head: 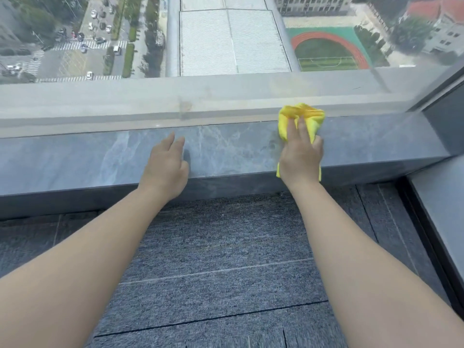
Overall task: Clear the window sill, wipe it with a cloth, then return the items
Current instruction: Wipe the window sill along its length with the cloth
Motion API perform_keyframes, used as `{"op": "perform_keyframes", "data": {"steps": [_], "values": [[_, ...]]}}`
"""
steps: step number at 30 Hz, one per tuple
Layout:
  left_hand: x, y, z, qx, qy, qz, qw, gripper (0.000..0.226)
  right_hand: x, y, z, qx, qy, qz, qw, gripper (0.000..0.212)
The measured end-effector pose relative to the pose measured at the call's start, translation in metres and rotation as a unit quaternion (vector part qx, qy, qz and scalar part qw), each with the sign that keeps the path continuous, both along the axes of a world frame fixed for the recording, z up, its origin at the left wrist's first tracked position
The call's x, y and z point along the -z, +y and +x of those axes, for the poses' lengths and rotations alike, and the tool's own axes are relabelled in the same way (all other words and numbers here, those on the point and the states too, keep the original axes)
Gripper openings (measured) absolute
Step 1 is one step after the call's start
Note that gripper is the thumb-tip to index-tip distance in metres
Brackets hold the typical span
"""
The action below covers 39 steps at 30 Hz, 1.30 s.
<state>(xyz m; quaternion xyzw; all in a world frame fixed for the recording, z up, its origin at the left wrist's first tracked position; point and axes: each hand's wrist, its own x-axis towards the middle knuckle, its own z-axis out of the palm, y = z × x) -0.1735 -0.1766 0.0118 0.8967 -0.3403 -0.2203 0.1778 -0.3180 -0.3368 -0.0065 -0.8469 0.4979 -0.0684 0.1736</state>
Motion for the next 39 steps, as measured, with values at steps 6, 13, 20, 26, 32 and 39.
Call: {"op": "perform_keyframes", "data": {"steps": [6,13,20,26,32,39], "values": [[0.0,0.026,0.018,-0.004,-0.013,-0.001,1.0,0.052,-0.004,0.076,0.061,-0.235,0.039,-0.011,0.971,0.052],[0.013,0.045,0.019,0.061,-0.064,0.036,0.995,0.072,0.015,0.102,0.083,-0.297,0.105,0.003,0.949,0.049],[0.01,0.03,0.016,0.075,-0.069,0.031,0.994,0.054,0.017,0.085,0.061,-0.229,0.092,0.008,0.969,0.048],[0.01,0.05,0.015,0.066,-0.067,0.057,0.994,0.054,0.013,0.054,0.018,-0.114,0.094,0.0,0.989,0.053],[0.012,0.07,0.012,0.072,-0.071,0.092,0.991,0.057,-0.008,0.082,0.046,-0.075,0.017,-0.022,0.997,0.056],[0.024,0.078,0.013,0.124,-0.104,0.148,0.976,0.062,0.01,0.121,0.086,-0.305,0.088,0.018,0.948,0.053]]}}
